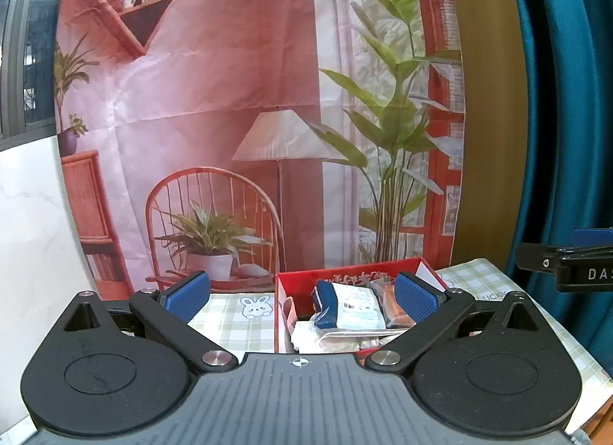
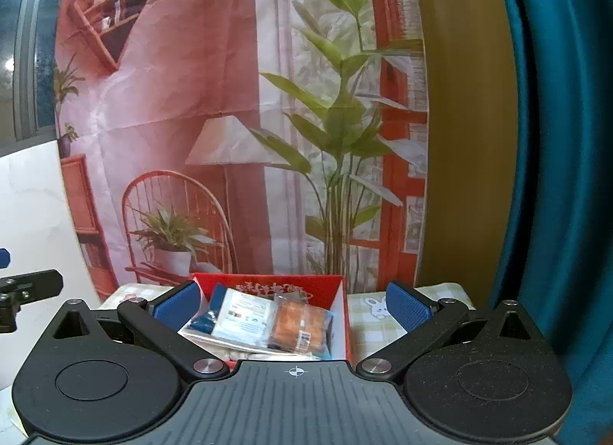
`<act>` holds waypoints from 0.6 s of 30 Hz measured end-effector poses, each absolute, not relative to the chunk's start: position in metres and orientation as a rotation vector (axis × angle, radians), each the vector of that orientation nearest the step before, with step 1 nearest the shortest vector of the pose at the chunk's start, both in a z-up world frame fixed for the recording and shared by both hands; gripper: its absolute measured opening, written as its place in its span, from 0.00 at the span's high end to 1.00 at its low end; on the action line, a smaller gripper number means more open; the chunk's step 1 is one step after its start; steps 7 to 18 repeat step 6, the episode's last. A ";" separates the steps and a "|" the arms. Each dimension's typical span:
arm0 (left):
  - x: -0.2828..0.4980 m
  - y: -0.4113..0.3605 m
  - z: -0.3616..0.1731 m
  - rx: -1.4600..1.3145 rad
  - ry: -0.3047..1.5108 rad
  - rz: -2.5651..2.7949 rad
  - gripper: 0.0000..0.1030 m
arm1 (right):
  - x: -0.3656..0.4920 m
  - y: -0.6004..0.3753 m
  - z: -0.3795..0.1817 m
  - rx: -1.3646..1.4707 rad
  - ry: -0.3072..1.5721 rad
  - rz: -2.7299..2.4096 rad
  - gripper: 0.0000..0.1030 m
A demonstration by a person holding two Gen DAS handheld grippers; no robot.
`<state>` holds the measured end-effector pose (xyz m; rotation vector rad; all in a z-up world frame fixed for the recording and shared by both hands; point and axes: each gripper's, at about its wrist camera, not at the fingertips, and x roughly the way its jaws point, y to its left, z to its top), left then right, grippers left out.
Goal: Organize soft objects
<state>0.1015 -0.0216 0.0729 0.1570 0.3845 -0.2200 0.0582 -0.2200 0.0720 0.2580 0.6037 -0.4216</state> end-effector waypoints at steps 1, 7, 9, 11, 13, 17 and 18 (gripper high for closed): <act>0.101 -0.021 0.073 0.157 0.383 -0.220 0.00 | 0.058 -0.220 0.071 0.258 0.606 -0.423 0.00; 0.102 -0.020 0.072 0.153 0.386 -0.221 0.00 | 0.059 -0.219 0.071 0.254 0.611 -0.425 0.00; 0.102 -0.020 0.072 0.153 0.386 -0.221 0.00 | 0.059 -0.219 0.071 0.254 0.611 -0.425 0.00; 0.102 -0.020 0.072 0.153 0.386 -0.221 0.00 | 0.059 -0.219 0.071 0.254 0.611 -0.425 0.00; 0.102 -0.020 0.072 0.153 0.386 -0.221 0.00 | 0.059 -0.219 0.071 0.254 0.611 -0.425 0.00; 0.102 -0.020 0.072 0.153 0.386 -0.221 0.00 | 0.059 -0.219 0.071 0.254 0.611 -0.425 0.00; 0.102 -0.020 0.072 0.153 0.386 -0.221 0.00 | 0.059 -0.219 0.071 0.254 0.611 -0.425 0.00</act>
